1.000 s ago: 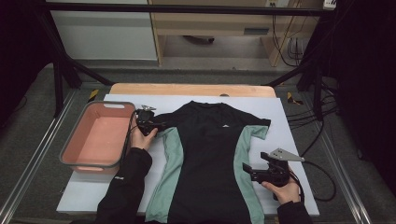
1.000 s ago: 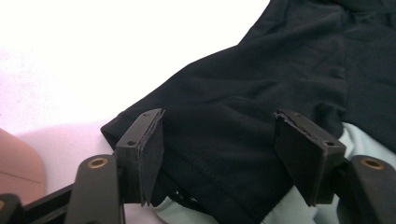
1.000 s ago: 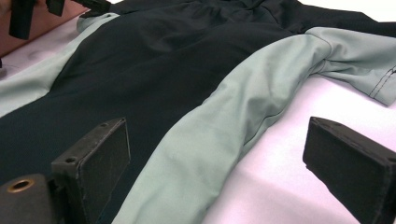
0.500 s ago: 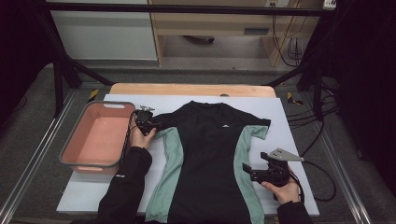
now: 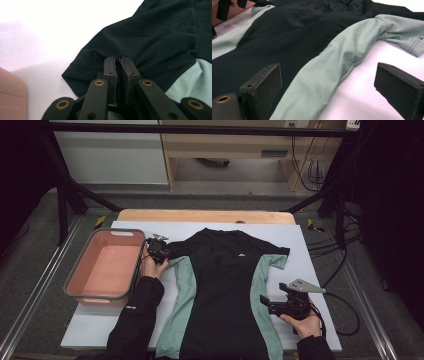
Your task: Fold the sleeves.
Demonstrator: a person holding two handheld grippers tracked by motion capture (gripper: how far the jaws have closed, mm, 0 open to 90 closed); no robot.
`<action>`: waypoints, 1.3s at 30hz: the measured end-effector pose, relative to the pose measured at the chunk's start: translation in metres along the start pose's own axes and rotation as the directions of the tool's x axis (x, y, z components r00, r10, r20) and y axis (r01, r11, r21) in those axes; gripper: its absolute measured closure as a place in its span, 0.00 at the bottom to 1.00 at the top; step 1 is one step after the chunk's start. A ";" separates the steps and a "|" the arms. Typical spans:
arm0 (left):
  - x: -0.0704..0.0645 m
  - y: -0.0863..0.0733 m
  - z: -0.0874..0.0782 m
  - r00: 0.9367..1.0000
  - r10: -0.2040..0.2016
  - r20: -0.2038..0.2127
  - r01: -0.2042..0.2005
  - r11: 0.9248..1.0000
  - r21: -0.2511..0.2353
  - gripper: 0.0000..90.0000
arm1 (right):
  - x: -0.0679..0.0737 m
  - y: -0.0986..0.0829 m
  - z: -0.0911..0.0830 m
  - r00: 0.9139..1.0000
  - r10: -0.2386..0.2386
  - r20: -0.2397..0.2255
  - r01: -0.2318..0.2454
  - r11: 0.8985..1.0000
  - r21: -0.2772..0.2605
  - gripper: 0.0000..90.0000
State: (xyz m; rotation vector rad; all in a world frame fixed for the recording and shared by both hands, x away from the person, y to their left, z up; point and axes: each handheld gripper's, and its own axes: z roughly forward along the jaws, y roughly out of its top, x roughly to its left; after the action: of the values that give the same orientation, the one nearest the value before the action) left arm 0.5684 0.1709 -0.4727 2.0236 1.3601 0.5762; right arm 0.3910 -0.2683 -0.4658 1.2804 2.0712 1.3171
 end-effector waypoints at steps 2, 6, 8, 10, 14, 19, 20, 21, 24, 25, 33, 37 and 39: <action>-0.001 0.001 -0.002 1.000 -0.003 0.001 0.003 1.000 0.006 0.95 | 0.000 0.000 0.000 1.000 -0.001 0.000 0.001 1.000 -0.002 0.09; -0.006 0.004 -0.010 1.000 0.013 -0.007 -0.013 1.000 -0.020 0.96 | 0.000 0.000 -0.001 1.000 -0.001 -0.001 0.001 1.000 -0.004 0.09; -0.010 0.007 -0.016 1.000 0.022 0.003 -0.022 0.998 -0.052 0.97 | 0.000 0.000 -0.001 1.000 -0.002 0.000 0.002 1.000 -0.003 0.09; -0.012 0.011 -0.022 0.999 0.020 0.032 -0.017 0.996 -0.086 0.97 | 0.000 0.000 -0.001 1.000 -0.001 0.001 0.001 1.000 -0.002 0.09; -0.020 0.018 -0.034 0.996 0.028 0.087 -0.015 0.989 -0.147 0.97 | 0.000 0.001 -0.001 1.000 -0.003 0.001 0.004 1.000 -0.006 0.09; -0.035 0.027 -0.044 0.988 0.066 0.139 -0.039 0.981 -0.188 0.97 | 0.001 0.000 -0.001 1.000 -0.003 0.000 0.003 1.000 -0.001 0.09; -0.038 0.029 -0.046 0.986 0.066 0.154 -0.035 0.981 -0.192 0.97 | 0.001 0.001 -0.001 1.000 -0.004 0.000 0.004 1.000 -0.004 0.09; -0.041 0.031 -0.047 0.984 0.068 0.164 -0.034 0.980 -0.198 0.97 | 0.000 0.001 -0.001 1.000 -0.005 0.000 0.005 1.000 -0.005 0.09; -0.052 0.035 -0.051 0.978 0.095 0.186 -0.054 0.975 -0.214 0.97 | 0.000 0.001 -0.001 1.000 -0.004 0.001 0.004 1.000 -0.005 0.09; -0.056 0.037 -0.051 0.975 0.106 0.193 -0.063 0.975 -0.215 0.97 | 0.000 0.001 -0.001 1.000 -0.003 0.000 0.003 1.000 -0.003 0.09; -0.095 0.046 -0.043 0.958 0.182 0.223 -0.138 0.970 -0.200 0.97 | 0.000 0.000 -0.001 1.000 -0.004 0.000 0.004 1.000 -0.002 0.09; -0.111 0.046 -0.034 0.948 0.194 0.252 -0.148 0.970 -0.190 0.97 | 0.000 0.000 -0.001 1.000 -0.004 -0.001 0.004 1.000 -0.001 0.09; -0.119 0.045 -0.029 0.944 0.199 0.264 -0.155 0.972 -0.177 0.97 | 0.000 0.000 -0.001 1.000 -0.004 -0.001 0.004 1.000 -0.001 0.09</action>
State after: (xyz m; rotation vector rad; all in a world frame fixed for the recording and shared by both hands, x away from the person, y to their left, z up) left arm 0.5347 0.0559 -0.4218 2.0239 0.9445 0.4368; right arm 0.3906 -0.2684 -0.4650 1.2744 2.0723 1.3169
